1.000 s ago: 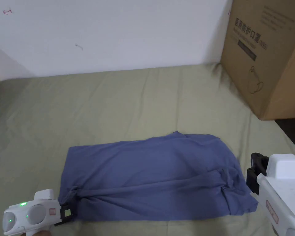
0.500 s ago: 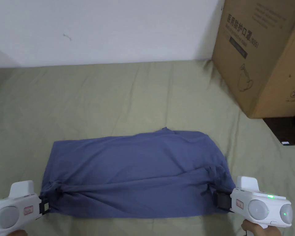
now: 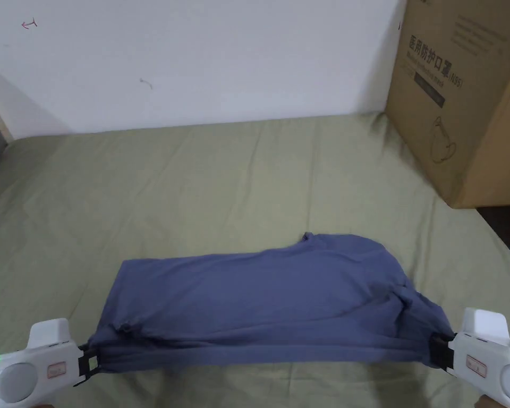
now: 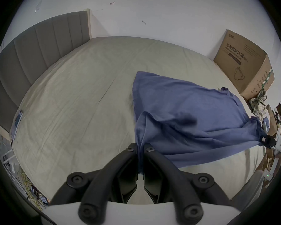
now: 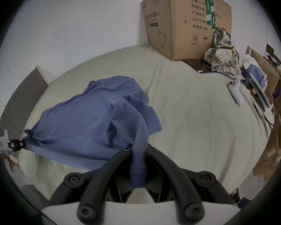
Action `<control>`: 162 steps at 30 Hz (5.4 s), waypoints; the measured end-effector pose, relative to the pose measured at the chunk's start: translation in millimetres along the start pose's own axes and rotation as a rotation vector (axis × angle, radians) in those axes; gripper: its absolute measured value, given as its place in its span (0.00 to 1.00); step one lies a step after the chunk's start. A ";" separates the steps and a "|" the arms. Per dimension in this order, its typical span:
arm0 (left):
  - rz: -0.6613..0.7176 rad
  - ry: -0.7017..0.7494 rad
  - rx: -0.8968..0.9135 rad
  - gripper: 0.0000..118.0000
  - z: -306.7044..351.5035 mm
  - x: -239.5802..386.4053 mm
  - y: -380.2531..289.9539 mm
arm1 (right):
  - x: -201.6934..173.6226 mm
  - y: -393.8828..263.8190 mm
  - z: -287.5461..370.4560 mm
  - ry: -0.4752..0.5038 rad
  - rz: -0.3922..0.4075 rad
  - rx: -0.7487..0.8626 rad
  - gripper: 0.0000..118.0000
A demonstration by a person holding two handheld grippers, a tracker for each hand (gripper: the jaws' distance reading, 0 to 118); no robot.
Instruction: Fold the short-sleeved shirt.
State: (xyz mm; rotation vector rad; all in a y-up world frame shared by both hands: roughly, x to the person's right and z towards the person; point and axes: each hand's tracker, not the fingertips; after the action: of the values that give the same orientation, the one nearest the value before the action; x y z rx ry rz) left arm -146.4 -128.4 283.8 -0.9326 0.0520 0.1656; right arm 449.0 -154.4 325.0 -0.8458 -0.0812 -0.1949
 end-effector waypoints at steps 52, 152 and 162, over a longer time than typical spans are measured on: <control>-0.081 -0.037 0.298 0.00 25.2 60.2 75.9 | -124.2 70.9 113.3 -0.013 0.214 0.599 0.00; -0.061 -0.103 0.788 0.00 179.8 107.8 -5.0 | -127.5 31.3 189.0 -0.013 0.208 0.727 0.00; 0.046 -0.201 0.397 0.00 132.0 30.6 -1.2 | -124.3 28.5 174.0 -0.008 0.224 0.680 0.00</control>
State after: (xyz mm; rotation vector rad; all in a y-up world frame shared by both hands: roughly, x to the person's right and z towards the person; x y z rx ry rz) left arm -119.6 -19.4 359.8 -0.5153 -0.0778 0.2803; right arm 334.1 11.8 400.6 -0.1733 -0.0540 0.0509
